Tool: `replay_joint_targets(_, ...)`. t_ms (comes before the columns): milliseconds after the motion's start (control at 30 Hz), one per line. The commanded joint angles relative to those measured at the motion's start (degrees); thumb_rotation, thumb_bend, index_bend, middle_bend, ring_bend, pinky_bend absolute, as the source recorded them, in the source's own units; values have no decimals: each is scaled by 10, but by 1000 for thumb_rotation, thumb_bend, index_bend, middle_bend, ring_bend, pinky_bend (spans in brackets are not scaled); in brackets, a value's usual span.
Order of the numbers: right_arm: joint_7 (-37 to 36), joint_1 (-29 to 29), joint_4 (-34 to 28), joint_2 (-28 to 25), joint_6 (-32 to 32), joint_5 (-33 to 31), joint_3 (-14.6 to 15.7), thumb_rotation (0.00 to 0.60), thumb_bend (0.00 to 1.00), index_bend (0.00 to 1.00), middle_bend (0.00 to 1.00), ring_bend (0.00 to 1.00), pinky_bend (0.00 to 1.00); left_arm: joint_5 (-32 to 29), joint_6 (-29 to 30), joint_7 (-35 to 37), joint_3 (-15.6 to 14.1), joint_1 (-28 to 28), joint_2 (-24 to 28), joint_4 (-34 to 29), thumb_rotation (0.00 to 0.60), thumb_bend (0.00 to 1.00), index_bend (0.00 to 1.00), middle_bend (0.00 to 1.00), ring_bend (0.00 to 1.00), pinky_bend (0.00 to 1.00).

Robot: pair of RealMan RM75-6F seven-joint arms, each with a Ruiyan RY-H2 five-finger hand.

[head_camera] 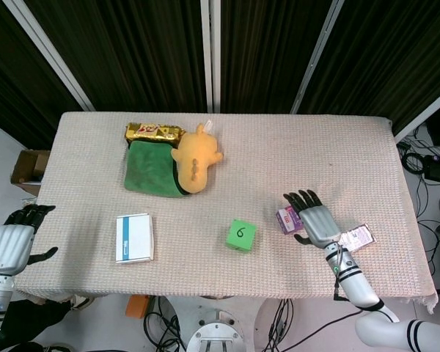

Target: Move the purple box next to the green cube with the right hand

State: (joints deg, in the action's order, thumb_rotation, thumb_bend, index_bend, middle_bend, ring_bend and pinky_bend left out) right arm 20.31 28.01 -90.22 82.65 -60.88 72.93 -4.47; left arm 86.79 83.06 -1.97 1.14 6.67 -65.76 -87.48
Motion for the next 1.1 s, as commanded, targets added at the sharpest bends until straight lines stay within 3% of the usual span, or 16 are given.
replay_joint_targets(33, 137, 24, -25, 6, 16, -66, -2, 600, 93, 0, 133, 0, 0, -1, 1, 1, 0, -1, 1, 0, 600, 0, 188, 210, 153, 239)
replay_joint_targets(267, 217, 38, -29, 39, 4, -105, 1, 600, 141, 0, 243, 0, 0, -1, 3, 5, 1, -2, 5, 0, 600, 0, 188, 210, 153, 239)
replay_joint_targets(500, 199, 39, -9, 59, -22, -73, 1, 600, 180, 0, 465, 1, 0, 0, 7, 7, 2, -3, 9, -3, 600, 0, 187, 210, 153, 238)
replay_joint_targets(600, 161, 34, 0, 65, -38, -38, 3, 600, 202, 0, 596, 56, 0, -1, 8, 8, 2, -4, 8, -2, 600, 0, 188, 210, 153, 238)
replay_joint_targets(733, 53, 26, 19, 73, -55, 27, 8, 600, 224, 0, 658, 107, 0, -1, 6, 8, 1, -4, 7, -1, 600, 0, 188, 210, 153, 238)
replay_joint_targets(800, -39, 18, 34, 80, -62, 51, 7, 600, 237, 0, 659, 125, 0, -1, 6, 7, 1, -4, 6, -1, 600, 0, 188, 210, 153, 238)
replay_joint_targets(967, -279, 4, 76, 88, -44, 65, 3, 600, 293, 0, 664, 148, 0, -1, 6, 4, 1, -4, 7, -2, 600, 0, 188, 210, 153, 238)
replay_joint_targets(1100, -428, 7, 112, 82, -7, 72, 3, 600, 288, 0, 665, 147, 0, -1, 5, 1, 0, -4, 8, -4, 600, 0, 188, 210, 153, 238)
